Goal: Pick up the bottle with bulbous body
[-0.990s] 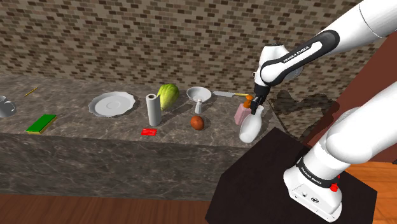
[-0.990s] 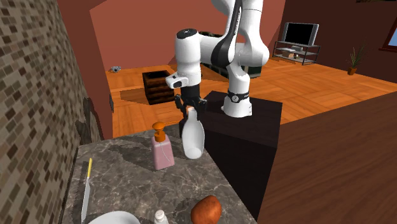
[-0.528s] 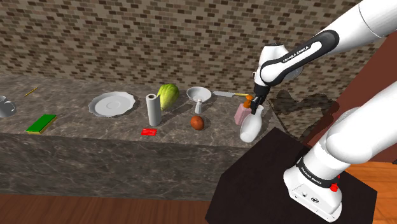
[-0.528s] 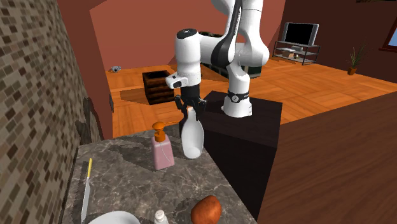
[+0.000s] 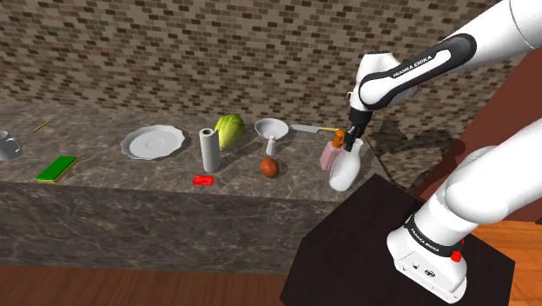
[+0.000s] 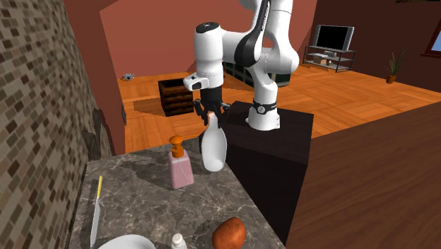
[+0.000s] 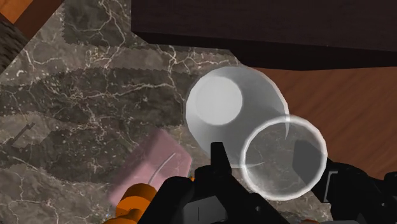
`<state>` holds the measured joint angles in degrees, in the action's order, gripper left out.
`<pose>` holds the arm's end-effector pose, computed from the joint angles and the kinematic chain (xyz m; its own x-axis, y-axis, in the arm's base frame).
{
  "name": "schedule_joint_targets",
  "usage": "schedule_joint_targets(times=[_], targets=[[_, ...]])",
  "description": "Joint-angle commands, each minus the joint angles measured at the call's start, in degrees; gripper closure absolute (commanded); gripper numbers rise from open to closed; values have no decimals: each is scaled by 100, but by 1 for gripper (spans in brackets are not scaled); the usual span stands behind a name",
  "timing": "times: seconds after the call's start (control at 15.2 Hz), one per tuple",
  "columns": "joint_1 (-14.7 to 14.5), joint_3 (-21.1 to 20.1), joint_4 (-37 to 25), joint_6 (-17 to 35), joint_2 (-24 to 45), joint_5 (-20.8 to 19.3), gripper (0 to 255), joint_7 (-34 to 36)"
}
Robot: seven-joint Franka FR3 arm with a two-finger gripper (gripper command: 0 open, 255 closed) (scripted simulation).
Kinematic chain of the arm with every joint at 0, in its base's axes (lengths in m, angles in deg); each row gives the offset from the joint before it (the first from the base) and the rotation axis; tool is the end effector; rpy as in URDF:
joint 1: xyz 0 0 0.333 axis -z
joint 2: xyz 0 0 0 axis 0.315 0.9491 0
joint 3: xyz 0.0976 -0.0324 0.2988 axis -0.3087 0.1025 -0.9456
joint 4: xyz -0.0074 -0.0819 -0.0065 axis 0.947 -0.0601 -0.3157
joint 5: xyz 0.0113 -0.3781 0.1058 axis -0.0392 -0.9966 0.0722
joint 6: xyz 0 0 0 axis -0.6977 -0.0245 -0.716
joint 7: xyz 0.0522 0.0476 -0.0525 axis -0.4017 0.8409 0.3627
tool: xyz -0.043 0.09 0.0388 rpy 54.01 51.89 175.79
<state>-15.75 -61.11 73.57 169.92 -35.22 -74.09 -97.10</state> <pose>0.3683 -0.1140 0.3095 0.9906 0.0813 -0.1103 0.0833 -0.9964 0.0132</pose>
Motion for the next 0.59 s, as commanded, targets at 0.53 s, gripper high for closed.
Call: schedule_joint_targets(times=[0.53], targets=[[14,-94,-350,-958,-609,-1,255,9]])
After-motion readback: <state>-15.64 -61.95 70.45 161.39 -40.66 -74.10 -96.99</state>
